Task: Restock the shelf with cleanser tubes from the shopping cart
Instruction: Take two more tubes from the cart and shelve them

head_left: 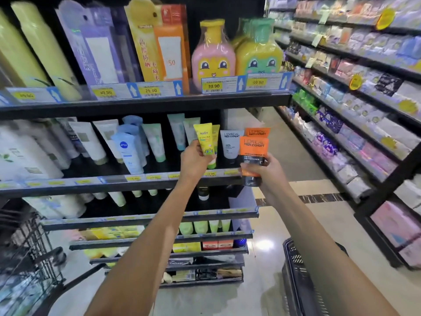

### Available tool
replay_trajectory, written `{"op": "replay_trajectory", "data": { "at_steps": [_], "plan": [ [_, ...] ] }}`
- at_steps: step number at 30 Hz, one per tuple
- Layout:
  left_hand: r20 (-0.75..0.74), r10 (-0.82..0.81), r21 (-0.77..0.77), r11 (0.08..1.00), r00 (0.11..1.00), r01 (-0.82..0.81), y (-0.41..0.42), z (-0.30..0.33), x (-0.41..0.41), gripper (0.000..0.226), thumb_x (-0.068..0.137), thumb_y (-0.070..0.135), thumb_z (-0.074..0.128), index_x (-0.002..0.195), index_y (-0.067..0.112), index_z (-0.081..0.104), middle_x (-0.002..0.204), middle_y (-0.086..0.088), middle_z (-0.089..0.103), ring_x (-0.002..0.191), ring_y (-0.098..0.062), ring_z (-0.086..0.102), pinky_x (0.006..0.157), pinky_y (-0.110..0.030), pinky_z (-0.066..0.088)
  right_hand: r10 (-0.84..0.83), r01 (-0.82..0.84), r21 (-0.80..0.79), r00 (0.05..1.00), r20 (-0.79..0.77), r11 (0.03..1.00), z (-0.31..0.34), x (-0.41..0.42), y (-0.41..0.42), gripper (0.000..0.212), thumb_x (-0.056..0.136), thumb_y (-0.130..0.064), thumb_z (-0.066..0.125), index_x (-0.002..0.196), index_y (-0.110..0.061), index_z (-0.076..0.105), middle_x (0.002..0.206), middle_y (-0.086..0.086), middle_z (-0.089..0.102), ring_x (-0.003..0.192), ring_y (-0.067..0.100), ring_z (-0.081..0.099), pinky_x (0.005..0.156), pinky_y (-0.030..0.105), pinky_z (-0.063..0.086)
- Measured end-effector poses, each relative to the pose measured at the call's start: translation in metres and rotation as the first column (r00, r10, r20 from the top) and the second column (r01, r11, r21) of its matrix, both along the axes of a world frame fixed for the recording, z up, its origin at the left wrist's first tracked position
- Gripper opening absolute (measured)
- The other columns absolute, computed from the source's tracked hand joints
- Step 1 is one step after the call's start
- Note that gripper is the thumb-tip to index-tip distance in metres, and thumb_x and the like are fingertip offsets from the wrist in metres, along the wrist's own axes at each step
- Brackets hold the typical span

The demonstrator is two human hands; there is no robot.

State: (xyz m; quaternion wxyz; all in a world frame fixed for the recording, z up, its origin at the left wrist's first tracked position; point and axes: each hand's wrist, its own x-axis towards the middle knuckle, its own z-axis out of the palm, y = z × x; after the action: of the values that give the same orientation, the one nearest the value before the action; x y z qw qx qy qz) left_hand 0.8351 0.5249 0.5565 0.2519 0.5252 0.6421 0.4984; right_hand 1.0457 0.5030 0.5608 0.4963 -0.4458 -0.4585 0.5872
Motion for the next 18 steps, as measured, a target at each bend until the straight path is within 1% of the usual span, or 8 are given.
{"op": "replay_trajectory", "data": {
  "at_steps": [2, 4, 7, 11, 14, 18],
  "plan": [
    [-0.047, 0.026, -0.016, 1.0, 0.999, -0.026, 0.009, -0.005, 0.004, 0.034, 0.082, 0.01, 0.085, 0.11, 0.014, 0.066, 0.091, 0.011, 0.071, 0.086, -0.006, 0.07, 0.079, -0.021, 0.057, 0.01, -0.01, -0.002, 1.0, -0.015, 1.0, 0.001, 0.008, 0.009, 0.046, 0.076, 0.004, 0.083, 0.116, -0.012, 0.065, 0.097, 0.005, 0.078, 0.099, 0.041, 0.074, 0.094, 0.061, 0.057],
    [-0.104, 0.04, -0.028, 0.999, 0.994, -0.043, 0.015, -0.01, 0.007, 0.035, 0.081, 0.013, 0.086, 0.109, 0.013, 0.065, 0.093, 0.007, 0.072, 0.087, -0.011, 0.07, 0.083, -0.03, 0.058, 0.015, -0.015, -0.013, 1.0, -0.019, 1.0, 0.002, 0.014, 0.014, 0.045, 0.079, 0.006, 0.081, 0.116, -0.012, 0.065, 0.097, 0.004, 0.078, 0.101, 0.038, 0.075, 0.091, 0.055, 0.06],
    [-0.166, 0.03, -0.062, 0.997, 0.986, -0.041, 0.018, -0.018, 0.008, 0.035, 0.082, 0.012, 0.085, 0.11, 0.012, 0.064, 0.096, 0.005, 0.071, 0.088, -0.012, 0.068, 0.086, -0.033, 0.058, 0.003, -0.004, -0.036, 0.999, -0.038, 0.999, -0.002, 0.021, 0.025, 0.044, 0.078, 0.005, 0.081, 0.114, -0.015, 0.066, 0.102, 0.007, 0.078, 0.1, 0.035, 0.075, 0.093, 0.056, 0.059],
    [-0.227, 0.022, -0.077, 0.996, 0.974, -0.04, 0.018, -0.027, 0.008, 0.035, 0.083, 0.011, 0.084, 0.111, 0.014, 0.063, 0.1, 0.003, 0.071, 0.093, -0.015, 0.068, 0.087, -0.034, 0.056, -0.015, 0.015, -0.035, 1.0, -0.016, 0.999, -0.007, 0.024, 0.035, 0.047, 0.077, 0.001, 0.085, 0.114, -0.018, 0.066, 0.106, 0.007, 0.078, 0.1, 0.033, 0.076, 0.094, 0.06, 0.058],
    [-0.259, 0.022, -0.074, 0.996, 0.966, -0.042, 0.019, -0.031, 0.008, 0.037, 0.082, 0.013, 0.085, 0.11, 0.015, 0.061, 0.102, 0.0, 0.07, 0.092, -0.016, 0.066, 0.086, -0.036, 0.056, -0.015, 0.015, -0.025, 1.0, 0.011, 1.0, -0.01, 0.023, 0.037, 0.052, 0.075, 0.0, 0.086, 0.117, -0.021, 0.064, 0.106, 0.004, 0.077, 0.1, 0.028, 0.076, 0.094, 0.057, 0.059],
    [-0.27, 0.017, -0.06, 0.998, 0.963, -0.034, 0.019, -0.036, 0.008, 0.039, 0.082, 0.016, 0.086, 0.111, 0.017, 0.061, 0.105, 0.002, 0.07, 0.096, -0.017, 0.068, 0.089, -0.042, 0.058, -0.008, 0.008, -0.01, 0.998, 0.055, 1.0, -0.011, 0.02, 0.037, 0.061, 0.072, -0.002, 0.089, 0.122, -0.022, 0.062, 0.109, 0.002, 0.076, 0.099, 0.022, 0.075, 0.092, 0.052, 0.061]
  ]
}}
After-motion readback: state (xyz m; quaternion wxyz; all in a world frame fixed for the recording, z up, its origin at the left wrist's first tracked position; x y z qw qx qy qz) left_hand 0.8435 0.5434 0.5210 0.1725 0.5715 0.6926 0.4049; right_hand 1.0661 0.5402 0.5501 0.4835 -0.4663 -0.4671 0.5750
